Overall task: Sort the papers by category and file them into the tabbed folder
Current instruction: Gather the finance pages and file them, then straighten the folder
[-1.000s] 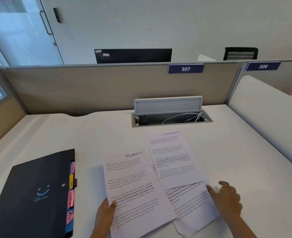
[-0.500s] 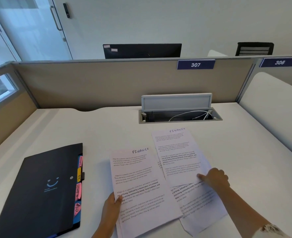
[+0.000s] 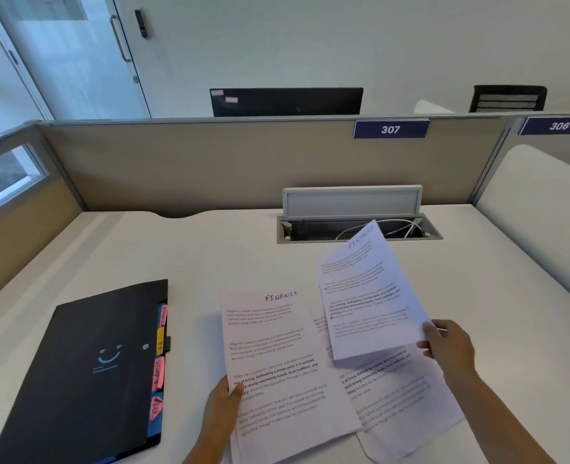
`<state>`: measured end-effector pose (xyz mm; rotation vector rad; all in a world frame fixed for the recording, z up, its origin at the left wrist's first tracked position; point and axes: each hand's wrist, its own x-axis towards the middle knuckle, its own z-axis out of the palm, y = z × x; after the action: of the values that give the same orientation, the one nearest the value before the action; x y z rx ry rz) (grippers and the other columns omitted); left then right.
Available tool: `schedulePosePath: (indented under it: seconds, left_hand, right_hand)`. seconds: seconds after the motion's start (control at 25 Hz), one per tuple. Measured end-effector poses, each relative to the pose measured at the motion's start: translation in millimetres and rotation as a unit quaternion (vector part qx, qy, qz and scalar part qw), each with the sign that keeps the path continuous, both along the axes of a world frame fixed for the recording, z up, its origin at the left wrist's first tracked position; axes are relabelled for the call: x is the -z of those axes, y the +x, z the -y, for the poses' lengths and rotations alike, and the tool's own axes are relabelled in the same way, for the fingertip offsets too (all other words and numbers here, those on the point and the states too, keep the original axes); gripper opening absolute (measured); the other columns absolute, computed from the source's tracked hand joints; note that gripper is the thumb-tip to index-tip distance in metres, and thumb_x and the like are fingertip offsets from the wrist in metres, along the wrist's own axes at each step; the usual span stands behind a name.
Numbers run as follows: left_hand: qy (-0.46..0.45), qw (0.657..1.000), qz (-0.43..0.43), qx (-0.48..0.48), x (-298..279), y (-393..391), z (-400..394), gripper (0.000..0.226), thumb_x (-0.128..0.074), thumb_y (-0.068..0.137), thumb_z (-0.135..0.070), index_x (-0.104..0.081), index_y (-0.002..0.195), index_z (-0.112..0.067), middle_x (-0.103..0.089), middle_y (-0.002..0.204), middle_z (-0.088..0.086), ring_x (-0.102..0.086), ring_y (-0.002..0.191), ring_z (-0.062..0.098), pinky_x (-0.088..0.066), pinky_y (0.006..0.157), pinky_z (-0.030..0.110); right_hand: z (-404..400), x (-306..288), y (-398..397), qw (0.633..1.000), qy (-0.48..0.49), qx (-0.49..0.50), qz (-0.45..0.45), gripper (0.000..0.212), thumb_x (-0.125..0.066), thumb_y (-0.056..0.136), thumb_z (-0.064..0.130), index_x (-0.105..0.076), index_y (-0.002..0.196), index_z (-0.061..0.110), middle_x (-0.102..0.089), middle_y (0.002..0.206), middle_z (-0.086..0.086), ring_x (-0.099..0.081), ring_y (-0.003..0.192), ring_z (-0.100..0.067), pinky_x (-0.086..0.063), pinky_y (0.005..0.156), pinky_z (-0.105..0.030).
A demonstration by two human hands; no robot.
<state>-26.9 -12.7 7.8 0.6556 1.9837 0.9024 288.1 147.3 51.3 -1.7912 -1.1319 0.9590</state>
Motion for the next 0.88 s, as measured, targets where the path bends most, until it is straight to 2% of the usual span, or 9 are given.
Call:
schedulePosePath:
  seconds: [0.12,0.24,0.32,0.4,0.52,0.6,0.76,0.8,0.88]
  left_hand:
    - [0.005,1.0,0.006,-0.005,0,1,0,0.028,-0.039,0.097,-0.016,-0.051,0.122,-0.01,-0.062,0.112,0.011,-0.058,0.09,0.022,-0.048,0.083,0.034]
    - [0.014,0.999,0.026,-0.012,0,2,0,0.023,-0.038,0.097,-0.015,-0.051,0.116,-0.013,-0.061,0.098,0.007,-0.058,0.083,0.02,-0.047,0.07,0.028]
    - [0.023,0.999,0.043,-0.017,-1,1,1,0.02,-0.039,0.097,-0.018,-0.053,0.109,-0.01,-0.062,0.092,0.006,-0.06,0.08,0.021,-0.048,0.065,0.028]
    - [0.034,0.997,0.066,-0.022,-1,-1,2,0.031,-0.039,0.096,-0.03,-0.056,0.102,-0.004,-0.066,0.09,0.01,-0.064,0.08,0.025,-0.05,0.066,0.032]
    - [0.048,0.995,0.09,-0.019,-2,-4,3,0.037,-0.04,0.094,-0.037,-0.057,0.101,-0.004,-0.067,0.091,0.014,-0.066,0.081,0.027,-0.053,0.069,0.035]
    - [0.049,0.996,0.079,-0.008,-2,-3,4,0.028,-0.046,0.093,-0.028,-0.056,0.108,-0.007,-0.069,0.093,0.012,-0.067,0.079,0.026,-0.055,0.066,0.033]
    - [0.066,0.994,0.084,-0.008,-8,-2,5,0.026,-0.046,0.094,-0.018,-0.052,0.119,-0.012,-0.068,0.1,0.011,-0.068,0.083,0.028,-0.057,0.071,0.038]
    - [0.076,0.993,0.088,-0.007,-11,-1,5,0.026,-0.046,0.094,-0.018,-0.052,0.119,-0.014,-0.069,0.1,0.01,-0.069,0.083,0.027,-0.057,0.07,0.037]
    - [0.102,0.99,0.101,-0.009,-20,2,5,0.02,-0.046,0.094,-0.018,-0.054,0.113,-0.02,-0.07,0.097,0.007,-0.07,0.081,0.026,-0.058,0.067,0.037]
  right_hand:
    - [22,-3,-1,0.987,-0.063,0.005,-0.148,0.014,-0.053,0.091,0.009,-0.053,0.104,0.003,-0.058,0.069,-0.014,-0.053,0.057,-0.02,-0.049,0.048,-0.025]
    - [57,8,-16,0.974,-0.135,-0.034,-0.177,0.012,-0.054,0.09,0.007,-0.053,0.1,0.002,-0.055,0.063,-0.016,-0.05,0.053,-0.02,-0.046,0.036,-0.018]
    - [82,18,-30,0.97,-0.169,-0.071,-0.162,0.008,-0.055,0.089,0.005,-0.053,0.094,-0.001,-0.055,0.057,-0.014,-0.051,0.044,-0.018,-0.045,0.035,-0.019]
    - [103,24,-44,0.966,-0.187,-0.112,-0.139,0.008,-0.056,0.088,0.005,-0.053,0.089,-0.003,-0.056,0.048,-0.011,-0.05,0.034,-0.014,-0.045,0.035,-0.02]
    - [125,25,-58,0.959,-0.204,-0.183,-0.067,0.01,-0.055,0.088,0.011,-0.052,0.084,0.003,-0.061,0.049,-0.004,-0.053,0.036,-0.012,-0.045,0.039,-0.021]
    - [132,22,-63,0.954,-0.199,-0.225,-0.003,0.01,-0.055,0.088,0.019,-0.05,0.082,0.013,-0.062,0.055,0.002,-0.055,0.042,-0.007,-0.045,0.047,-0.016]
    - [131,9,-64,0.939,-0.136,-0.266,0.169,0.017,-0.055,0.085,0.04,-0.04,0.089,0.033,-0.063,0.078,0.01,-0.057,0.068,-0.002,-0.044,0.066,-0.02]
    - [129,6,-64,0.939,-0.11,-0.265,0.191,0.021,-0.054,0.085,0.042,-0.037,0.096,0.036,-0.061,0.086,0.013,-0.056,0.074,-0.001,-0.043,0.067,-0.02]
    - [122,0,-64,0.946,-0.083,-0.266,0.163,0.032,-0.054,0.087,0.038,-0.034,0.113,0.035,-0.056,0.102,0.013,-0.056,0.087,-0.005,-0.045,0.075,-0.022]
